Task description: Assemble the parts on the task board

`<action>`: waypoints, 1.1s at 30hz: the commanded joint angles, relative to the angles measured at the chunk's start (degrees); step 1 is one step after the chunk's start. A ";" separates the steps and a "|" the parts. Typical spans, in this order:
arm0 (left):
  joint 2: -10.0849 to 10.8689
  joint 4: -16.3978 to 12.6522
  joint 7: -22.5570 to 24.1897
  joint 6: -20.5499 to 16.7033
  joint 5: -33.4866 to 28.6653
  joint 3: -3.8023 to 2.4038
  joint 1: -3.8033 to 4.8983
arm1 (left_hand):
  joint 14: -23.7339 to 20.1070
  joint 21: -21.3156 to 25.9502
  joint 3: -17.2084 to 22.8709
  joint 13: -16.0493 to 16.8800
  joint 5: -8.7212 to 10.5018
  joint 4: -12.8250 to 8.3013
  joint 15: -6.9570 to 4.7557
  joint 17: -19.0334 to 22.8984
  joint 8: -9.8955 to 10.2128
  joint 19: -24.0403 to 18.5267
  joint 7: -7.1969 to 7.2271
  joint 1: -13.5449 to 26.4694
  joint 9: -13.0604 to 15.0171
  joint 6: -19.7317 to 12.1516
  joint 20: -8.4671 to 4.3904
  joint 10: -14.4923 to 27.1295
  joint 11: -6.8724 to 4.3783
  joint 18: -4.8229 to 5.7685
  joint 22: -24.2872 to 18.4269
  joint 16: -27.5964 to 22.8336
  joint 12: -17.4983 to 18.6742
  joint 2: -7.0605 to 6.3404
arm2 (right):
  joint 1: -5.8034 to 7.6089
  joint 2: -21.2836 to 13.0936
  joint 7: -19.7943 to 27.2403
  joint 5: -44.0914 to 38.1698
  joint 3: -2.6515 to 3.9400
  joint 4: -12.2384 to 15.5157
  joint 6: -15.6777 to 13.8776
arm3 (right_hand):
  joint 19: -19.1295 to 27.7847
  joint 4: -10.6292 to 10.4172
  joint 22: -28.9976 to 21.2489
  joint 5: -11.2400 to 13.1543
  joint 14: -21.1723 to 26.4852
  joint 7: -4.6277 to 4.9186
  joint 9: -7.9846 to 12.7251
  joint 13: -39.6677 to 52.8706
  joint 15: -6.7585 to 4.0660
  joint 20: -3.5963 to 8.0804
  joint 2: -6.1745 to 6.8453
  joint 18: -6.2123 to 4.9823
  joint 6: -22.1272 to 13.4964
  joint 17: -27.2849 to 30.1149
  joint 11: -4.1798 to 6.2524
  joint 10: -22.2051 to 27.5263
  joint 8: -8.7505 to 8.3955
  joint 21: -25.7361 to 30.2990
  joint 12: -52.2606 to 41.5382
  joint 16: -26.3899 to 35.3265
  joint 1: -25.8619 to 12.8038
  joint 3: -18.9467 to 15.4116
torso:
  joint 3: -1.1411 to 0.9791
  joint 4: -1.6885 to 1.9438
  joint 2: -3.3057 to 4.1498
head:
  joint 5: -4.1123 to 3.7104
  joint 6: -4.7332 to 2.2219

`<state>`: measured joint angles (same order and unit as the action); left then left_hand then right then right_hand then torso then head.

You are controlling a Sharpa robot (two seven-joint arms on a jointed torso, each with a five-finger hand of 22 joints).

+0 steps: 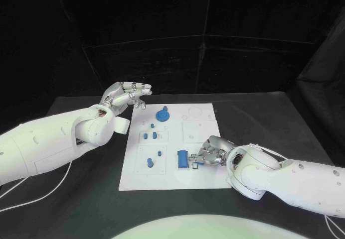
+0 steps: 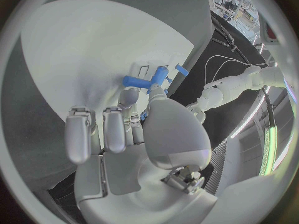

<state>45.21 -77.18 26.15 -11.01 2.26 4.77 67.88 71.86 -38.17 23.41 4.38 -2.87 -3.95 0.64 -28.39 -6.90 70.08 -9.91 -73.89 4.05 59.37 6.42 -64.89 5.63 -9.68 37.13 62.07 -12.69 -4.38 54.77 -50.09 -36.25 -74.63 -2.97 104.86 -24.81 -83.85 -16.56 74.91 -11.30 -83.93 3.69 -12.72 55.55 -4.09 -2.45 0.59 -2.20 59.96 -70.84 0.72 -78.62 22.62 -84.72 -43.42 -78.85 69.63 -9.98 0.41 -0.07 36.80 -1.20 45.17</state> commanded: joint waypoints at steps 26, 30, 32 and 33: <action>0.08 -0.10 0.08 0.60 -0.18 -0.05 0.09 | -0.38 0.43 -0.52 0.08 0.00 -0.07 0.03 0.23 -0.34 -0.03 -0.01 -0.15 0.03 -0.22 -0.04 0.39 -0.05 -0.80 -0.16 -0.12 -0.35 0.72 | 0.07 -0.92 -0.31 -2.90 0.02 0.90 1.92 | -1.35 4.91 8.85 -7.37 -3.06 -0.84 -0.55 0.85 -0.94 0.92 -4.52 0.39 1.34 -1.85 0.77 -0.87 -0.58 -0.62 -0.30 -0.85 8.75 2.77 | 0.02 0.02 -0.02 | -0.13 0.00; 0.09 -0.10 0.06 0.61 -0.18 -0.05 0.09 | -0.38 0.43 -0.52 0.08 0.00 -0.07 0.03 0.23 -0.34 -0.03 -0.01 -0.15 0.03 -0.22 -0.04 0.39 -0.05 -0.80 -0.16 -0.12 -0.35 0.72 | 0.07 -0.91 -0.23 -3.00 0.02 0.93 1.69 | -1.35 3.94 8.86 -7.55 -3.05 -0.70 -0.53 0.84 -0.81 0.84 -4.62 0.39 1.43 -1.84 0.63 -1.00 -0.73 -0.61 -0.21 -0.82 7.56 2.39 | 0.01 -0.04 -0.02 | -0.13 -0.06; 0.08 -0.10 0.06 0.63 -0.18 -0.05 0.09 | -0.38 0.43 -0.52 0.08 0.00 -0.07 0.03 0.23 -0.34 -0.03 -0.01 -0.15 0.03 -0.22 -0.04 0.39 -0.05 -0.80 -0.16 -0.12 -0.35 0.72 | 0.07 -0.92 -0.20 -3.02 0.02 0.97 1.56 | -1.36 3.50 8.88 -7.90 -3.05 -0.68 -0.53 0.85 -0.78 0.80 -4.63 0.40 1.48 -1.86 0.60 -1.07 -0.80 -0.62 -0.19 -0.83 7.09 2.22 | 0.00 -0.04 -0.01 | -0.17 -0.10; 0.08 -0.09 0.05 0.63 -0.18 -0.05 0.09 | -0.38 0.43 -0.52 0.08 0.00 -0.07 0.03 0.23 -0.34 -0.03 -0.01 -0.15 0.03 -0.22 -0.04 0.39 -0.05 -0.80 -0.16 -0.12 -0.35 0.72 | 0.07 -0.93 -0.18 -3.03 0.02 1.00 1.49 | -1.36 3.13 8.88 -8.12 -3.05 -0.65 -0.53 0.86 -0.76 0.78 -4.72 0.40 1.51 -1.85 0.58 -1.11 -0.84 -0.63 -0.18 -0.82 6.70 2.10 | -0.01 -0.04 -0.01 | -0.19 -0.11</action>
<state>45.29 -77.17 26.03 -10.97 2.26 4.77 67.88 71.86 -37.95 23.25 4.38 -2.87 -4.12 0.64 -28.21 -6.90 70.09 -9.91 -74.12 4.05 59.37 6.42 -64.89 5.63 -9.68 37.02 62.07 -12.69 -4.16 54.80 -51.01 -36.44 -76.92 -2.96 105.69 -23.39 -83.96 -13.00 74.91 -19.20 -84.03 2.86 -13.22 56.43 -4.65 -1.92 -4.06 -2.20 61.18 -72.65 1.44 -79.33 21.95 -85.03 -43.86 -79.53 76.89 -7.93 0.41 -0.03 36.80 -1.33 45.11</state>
